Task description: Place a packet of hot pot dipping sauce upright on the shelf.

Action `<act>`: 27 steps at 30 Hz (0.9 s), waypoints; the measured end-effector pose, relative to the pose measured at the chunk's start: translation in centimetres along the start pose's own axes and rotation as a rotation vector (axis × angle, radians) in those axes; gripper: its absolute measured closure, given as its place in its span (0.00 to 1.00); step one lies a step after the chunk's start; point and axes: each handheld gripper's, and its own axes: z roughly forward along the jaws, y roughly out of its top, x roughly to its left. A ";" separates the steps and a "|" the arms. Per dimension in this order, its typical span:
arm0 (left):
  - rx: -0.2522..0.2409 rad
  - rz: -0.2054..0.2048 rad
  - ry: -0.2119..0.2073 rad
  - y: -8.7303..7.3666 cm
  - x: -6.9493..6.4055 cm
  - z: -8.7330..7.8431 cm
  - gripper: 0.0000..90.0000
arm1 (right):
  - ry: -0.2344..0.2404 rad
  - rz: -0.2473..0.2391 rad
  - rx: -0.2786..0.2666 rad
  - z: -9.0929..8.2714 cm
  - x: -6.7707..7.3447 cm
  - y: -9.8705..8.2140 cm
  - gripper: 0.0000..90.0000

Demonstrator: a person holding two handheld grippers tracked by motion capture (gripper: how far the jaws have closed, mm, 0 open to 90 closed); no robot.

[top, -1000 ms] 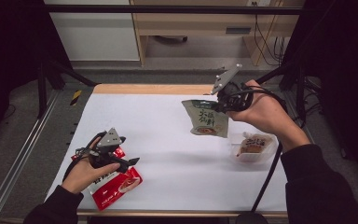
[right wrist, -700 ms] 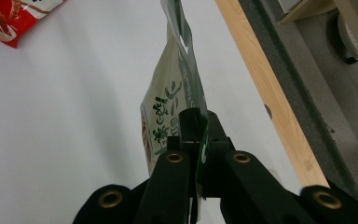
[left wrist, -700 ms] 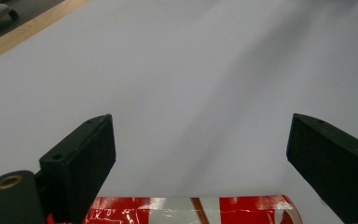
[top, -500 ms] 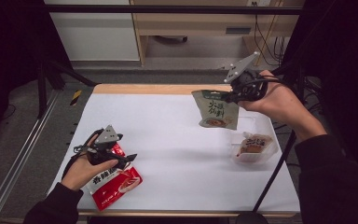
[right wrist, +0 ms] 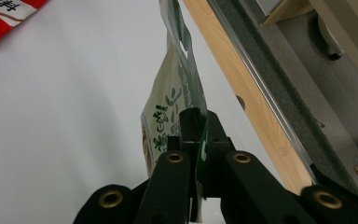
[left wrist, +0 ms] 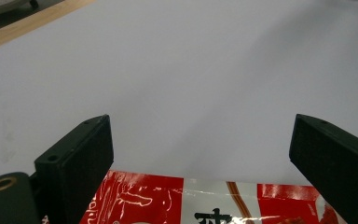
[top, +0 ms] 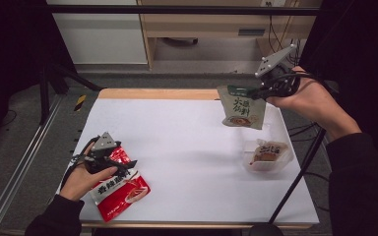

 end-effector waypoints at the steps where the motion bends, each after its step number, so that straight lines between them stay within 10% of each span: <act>1: 0.001 -0.001 0.008 -0.2 0.0 -0.1 0.06 | -0.001 0.004 -0.002 0.0 -0.1 -0.1 1.00; 27: -0.022 -0.024 0.058 -1.9 0.4 -1.5 0.06 | -0.037 0.073 0.022 -0.3 -1.3 -4.6 1.00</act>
